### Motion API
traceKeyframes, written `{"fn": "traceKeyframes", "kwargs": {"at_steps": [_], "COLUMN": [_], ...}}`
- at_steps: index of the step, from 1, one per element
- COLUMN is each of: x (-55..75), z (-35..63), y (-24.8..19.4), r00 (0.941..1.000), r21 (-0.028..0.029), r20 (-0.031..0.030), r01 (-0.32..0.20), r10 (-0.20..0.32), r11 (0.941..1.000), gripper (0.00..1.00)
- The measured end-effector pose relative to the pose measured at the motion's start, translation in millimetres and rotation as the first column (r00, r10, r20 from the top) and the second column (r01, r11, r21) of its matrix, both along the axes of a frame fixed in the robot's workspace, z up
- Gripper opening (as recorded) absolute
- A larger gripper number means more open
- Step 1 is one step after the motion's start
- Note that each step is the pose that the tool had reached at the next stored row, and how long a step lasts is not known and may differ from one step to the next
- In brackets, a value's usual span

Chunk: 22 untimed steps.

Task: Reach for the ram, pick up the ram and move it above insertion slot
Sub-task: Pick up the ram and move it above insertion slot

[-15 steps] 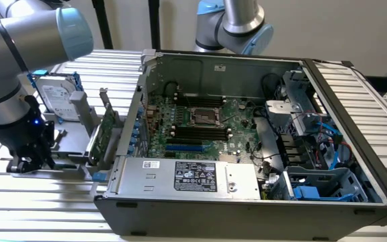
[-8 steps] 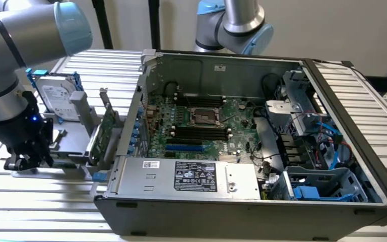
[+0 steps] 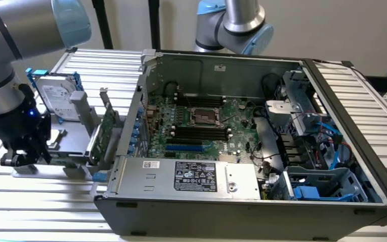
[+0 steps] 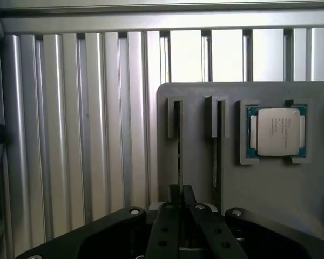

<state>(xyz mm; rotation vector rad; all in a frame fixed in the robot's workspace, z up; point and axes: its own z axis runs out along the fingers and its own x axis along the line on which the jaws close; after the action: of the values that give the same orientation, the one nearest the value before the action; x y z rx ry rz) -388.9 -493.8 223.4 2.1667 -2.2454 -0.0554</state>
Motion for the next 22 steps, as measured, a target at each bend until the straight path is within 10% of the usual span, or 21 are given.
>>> {"fn": "traceKeyframes", "kwargs": {"at_steps": [22], "x": [18.1], "z": [77.8], "y": [0.0], "r00": [0.9999], "r21": [0.0143], "r20": [-0.0136], "r01": [-0.006], "r10": [0.006], "r11": [0.9999], "gripper": [0.13]}}
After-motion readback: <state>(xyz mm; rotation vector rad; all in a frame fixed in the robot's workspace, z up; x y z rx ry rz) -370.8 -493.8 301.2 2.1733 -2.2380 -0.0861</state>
